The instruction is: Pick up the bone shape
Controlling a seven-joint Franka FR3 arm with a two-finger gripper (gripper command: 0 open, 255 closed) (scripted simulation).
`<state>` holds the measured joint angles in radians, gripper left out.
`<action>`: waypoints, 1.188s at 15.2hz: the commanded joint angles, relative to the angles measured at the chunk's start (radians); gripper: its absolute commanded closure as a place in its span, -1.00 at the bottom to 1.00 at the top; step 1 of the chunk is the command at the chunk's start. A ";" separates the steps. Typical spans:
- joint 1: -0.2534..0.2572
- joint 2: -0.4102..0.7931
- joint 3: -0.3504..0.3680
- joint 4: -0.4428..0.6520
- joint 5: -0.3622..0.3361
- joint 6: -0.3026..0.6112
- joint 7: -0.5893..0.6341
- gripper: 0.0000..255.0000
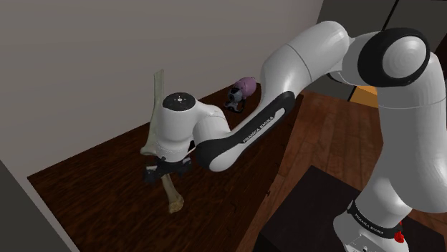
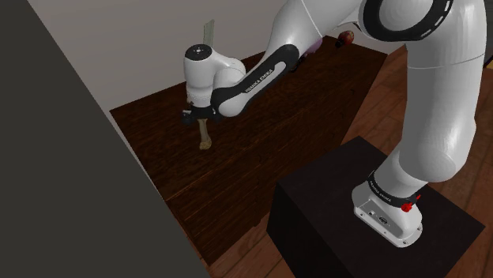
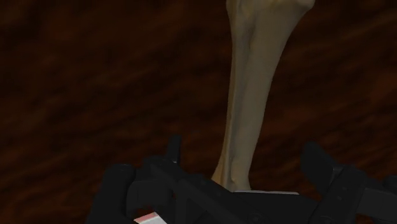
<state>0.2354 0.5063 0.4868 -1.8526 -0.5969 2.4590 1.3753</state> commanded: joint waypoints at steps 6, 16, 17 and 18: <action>0.001 0.003 -0.002 -0.001 -0.003 0.004 0.002 1.00; -0.019 -0.046 0.028 0.010 0.045 -0.049 -0.037 1.00; -0.023 -0.054 0.033 0.013 0.052 -0.058 -0.043 1.00; -0.026 -0.061 0.037 0.015 0.060 -0.067 -0.049 1.00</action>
<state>0.2126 0.4522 0.5195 -1.8416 -0.5451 2.4019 1.3327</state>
